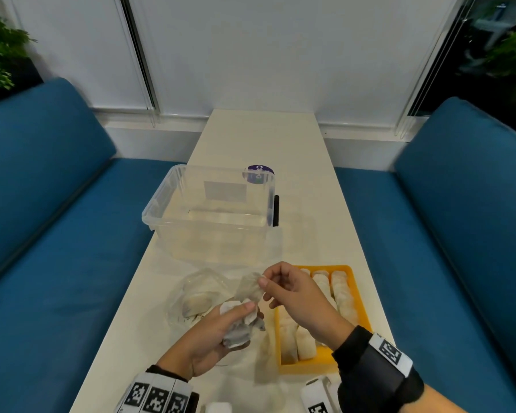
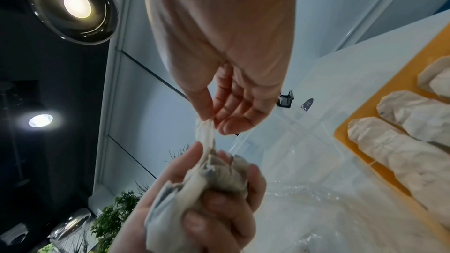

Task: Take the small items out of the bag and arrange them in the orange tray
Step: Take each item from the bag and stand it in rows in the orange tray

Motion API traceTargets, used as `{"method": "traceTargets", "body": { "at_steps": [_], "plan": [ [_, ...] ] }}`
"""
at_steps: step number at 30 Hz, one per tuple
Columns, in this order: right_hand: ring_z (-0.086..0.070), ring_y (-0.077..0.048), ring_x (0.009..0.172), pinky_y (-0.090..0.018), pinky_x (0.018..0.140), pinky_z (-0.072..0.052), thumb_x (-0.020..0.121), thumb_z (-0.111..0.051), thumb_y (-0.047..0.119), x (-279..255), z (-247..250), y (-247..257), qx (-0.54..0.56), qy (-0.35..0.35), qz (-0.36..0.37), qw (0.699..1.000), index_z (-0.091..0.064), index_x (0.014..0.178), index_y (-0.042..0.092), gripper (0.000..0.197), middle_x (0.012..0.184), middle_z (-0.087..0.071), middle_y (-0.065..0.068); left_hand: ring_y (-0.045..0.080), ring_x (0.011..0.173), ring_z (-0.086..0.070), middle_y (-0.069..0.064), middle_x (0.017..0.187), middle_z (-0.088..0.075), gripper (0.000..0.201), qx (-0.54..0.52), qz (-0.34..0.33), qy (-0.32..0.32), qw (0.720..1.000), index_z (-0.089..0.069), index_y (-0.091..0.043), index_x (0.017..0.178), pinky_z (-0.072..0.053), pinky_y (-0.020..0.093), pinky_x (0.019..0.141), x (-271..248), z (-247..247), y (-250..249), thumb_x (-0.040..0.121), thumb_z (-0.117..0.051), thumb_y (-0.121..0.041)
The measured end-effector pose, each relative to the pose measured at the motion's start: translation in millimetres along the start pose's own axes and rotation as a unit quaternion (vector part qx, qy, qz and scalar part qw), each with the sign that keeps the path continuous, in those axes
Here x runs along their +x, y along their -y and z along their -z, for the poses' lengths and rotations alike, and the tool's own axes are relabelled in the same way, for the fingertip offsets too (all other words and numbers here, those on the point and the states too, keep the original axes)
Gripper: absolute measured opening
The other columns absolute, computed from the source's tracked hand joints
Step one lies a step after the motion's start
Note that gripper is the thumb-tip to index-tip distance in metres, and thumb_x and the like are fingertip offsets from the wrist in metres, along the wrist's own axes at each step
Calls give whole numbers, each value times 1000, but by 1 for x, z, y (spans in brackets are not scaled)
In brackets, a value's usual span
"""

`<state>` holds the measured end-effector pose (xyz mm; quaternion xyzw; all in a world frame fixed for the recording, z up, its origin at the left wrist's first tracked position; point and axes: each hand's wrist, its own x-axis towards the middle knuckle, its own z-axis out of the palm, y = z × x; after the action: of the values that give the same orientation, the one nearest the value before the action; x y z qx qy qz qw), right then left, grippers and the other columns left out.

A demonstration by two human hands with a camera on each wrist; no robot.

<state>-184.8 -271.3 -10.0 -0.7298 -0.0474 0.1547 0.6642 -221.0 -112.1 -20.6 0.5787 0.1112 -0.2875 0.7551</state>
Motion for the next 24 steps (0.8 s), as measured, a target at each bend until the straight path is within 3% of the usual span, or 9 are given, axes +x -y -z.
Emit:
{"method": "traceTargets", "body": {
  "at_steps": [5, 7, 11, 14, 18, 24],
  "plan": [
    [-62, -8, 67, -20, 58, -50, 92, -56, 15, -3, 19, 5, 5, -10, 16, 1000, -56, 90, 12, 3, 76, -63, -3, 16, 75, -59, 5, 76, -65, 17, 25, -4, -8, 1000, -55, -10, 78, -28, 27, 61, 2, 4, 1, 91, -54, -21],
    [-63, -8, 67, -20, 59, -50, 93, -56, 16, -4, 34, 7, -12, -25, 14, 1000, -55, 92, 12, 4, 74, -66, -2, 19, 79, -55, 5, 79, -68, 17, 31, -5, -23, 999, -60, -12, 76, -32, 27, 62, 0, 7, 2, 87, -62, -24],
    [-64, -9, 68, -18, 61, -50, 91, -58, 20, -7, 71, -2, -90, -50, -10, 995, -56, 96, 14, 8, 74, -70, -2, 12, 77, -65, 6, 86, -70, 13, 15, -20, -73, 997, -66, -16, 70, -40, 27, 65, -6, 21, 7, 74, -66, -28],
    [-64, -11, 70, -20, 65, -52, 92, -58, 17, -11, 95, -21, -176, -15, -52, 983, -54, 94, 21, 6, 75, -67, 1, 12, 73, -66, 11, 85, -68, 15, -3, -27, -113, 993, -60, -6, 81, -38, 29, 66, -8, 33, 12, 86, -60, -20],
    [-62, -7, 69, -16, 65, -49, 94, -55, 17, -19, 115, -46, -314, 44, -110, 942, -49, 91, 33, 18, 78, -64, 6, 17, 80, -62, 9, 80, -69, 17, -15, -19, -143, 989, -61, -7, 83, -39, 29, 69, -11, 42, 16, 92, -50, -17],
    [-60, -6, 67, -16, 66, -47, 94, -53, 16, -23, 119, -63, -392, 131, -156, 897, -46, 104, 27, 17, 91, -65, -3, 19, 86, -60, 5, 77, -72, 16, -7, -12, -167, 986, -61, -8, 90, -43, 30, 74, -13, 49, 21, 92, -50, -19]
  ]
}}
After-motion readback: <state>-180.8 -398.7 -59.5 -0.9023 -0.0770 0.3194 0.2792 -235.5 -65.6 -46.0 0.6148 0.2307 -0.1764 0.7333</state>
